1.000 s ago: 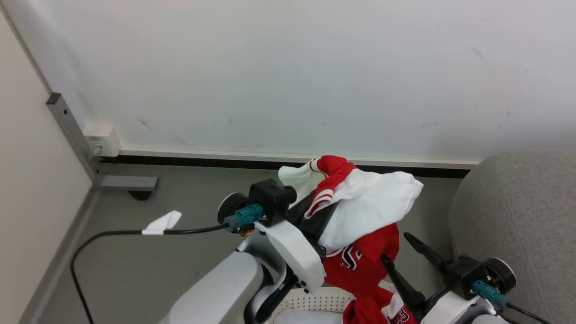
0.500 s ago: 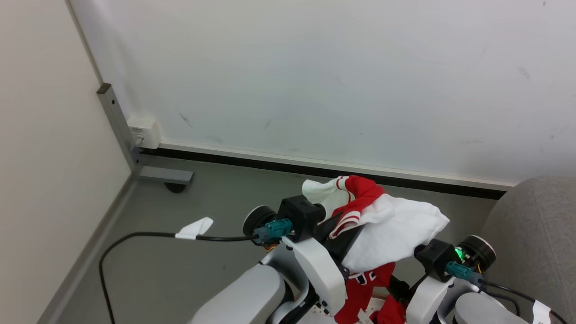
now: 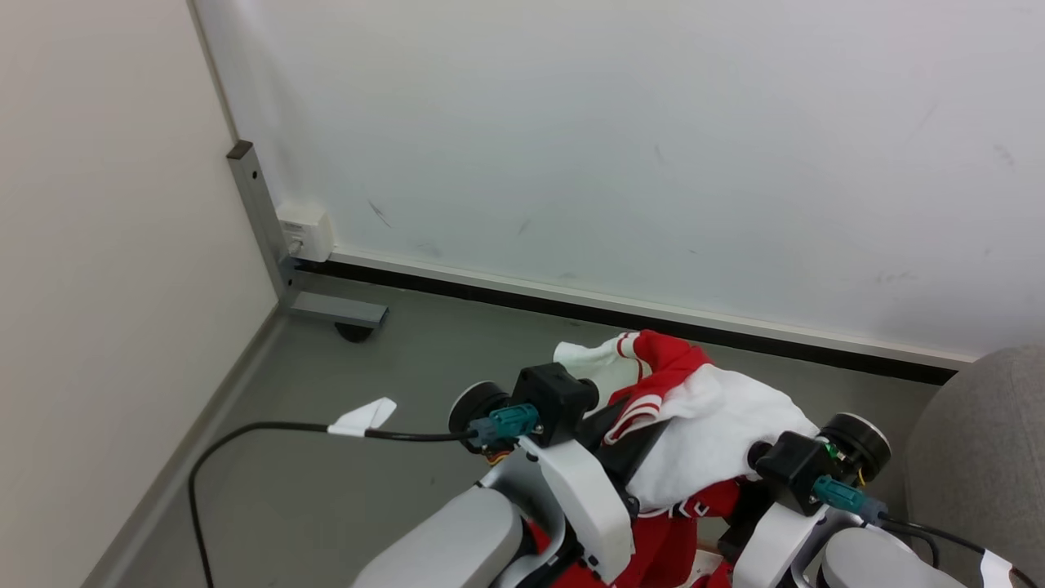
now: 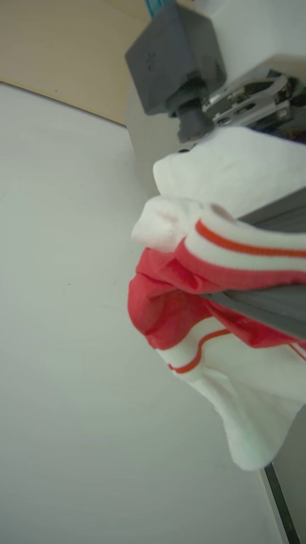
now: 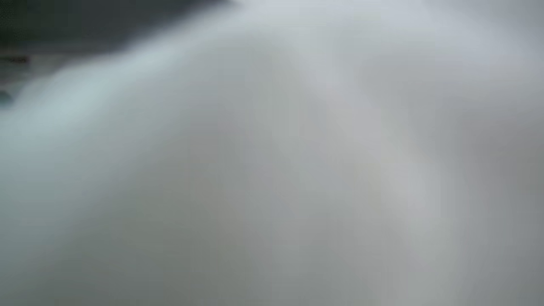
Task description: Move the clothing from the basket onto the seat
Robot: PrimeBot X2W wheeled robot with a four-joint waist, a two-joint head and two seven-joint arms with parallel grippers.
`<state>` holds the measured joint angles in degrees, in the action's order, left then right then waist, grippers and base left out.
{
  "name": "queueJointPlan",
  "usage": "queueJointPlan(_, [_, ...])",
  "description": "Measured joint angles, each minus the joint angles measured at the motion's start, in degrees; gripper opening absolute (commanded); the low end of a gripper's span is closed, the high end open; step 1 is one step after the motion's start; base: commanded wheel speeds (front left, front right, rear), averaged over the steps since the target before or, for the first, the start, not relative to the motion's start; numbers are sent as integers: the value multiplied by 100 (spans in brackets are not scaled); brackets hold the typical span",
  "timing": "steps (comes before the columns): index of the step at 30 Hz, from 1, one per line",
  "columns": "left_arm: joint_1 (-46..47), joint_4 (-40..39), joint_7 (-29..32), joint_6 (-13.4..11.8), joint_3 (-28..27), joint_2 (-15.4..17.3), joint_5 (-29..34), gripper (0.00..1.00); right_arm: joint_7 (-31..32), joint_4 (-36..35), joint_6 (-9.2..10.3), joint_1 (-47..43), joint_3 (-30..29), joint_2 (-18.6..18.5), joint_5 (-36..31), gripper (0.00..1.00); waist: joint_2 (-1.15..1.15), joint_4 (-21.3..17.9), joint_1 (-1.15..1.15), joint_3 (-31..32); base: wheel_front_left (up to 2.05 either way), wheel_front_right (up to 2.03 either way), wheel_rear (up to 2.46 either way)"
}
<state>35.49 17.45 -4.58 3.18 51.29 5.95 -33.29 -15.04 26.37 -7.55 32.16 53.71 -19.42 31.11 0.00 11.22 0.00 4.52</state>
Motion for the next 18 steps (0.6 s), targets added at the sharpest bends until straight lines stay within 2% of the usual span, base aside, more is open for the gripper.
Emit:
queueJointPlan(14, [-158,168,-160,-176,-167,167,-105,0,0,-461,0,-621,-571,-2,11,0,0,-318,0,-46,0,0,0])
queueJointPlan(15, [-163,178,-165,-201,-171,169,-108,37,0,-505,0,-670,-649,0,12,0,0,-340,0,-56,0,0,0])
queueJointPlan(16, [-163,187,-176,-226,-175,171,-108,96,1,-545,0,-710,-751,7,12,0,0,-366,0,-67,0,0,0])
queueJointPlan(17, [-163,187,-212,-231,-179,170,-108,100,0,-600,0,-757,-883,12,8,0,0,-394,0,-80,0,0,0])
queueJointPlan(18, [-162,188,-216,-232,-179,168,-108,100,0,-648,0,-793,-1001,24,5,0,0,-424,0,-92,0,0,0])
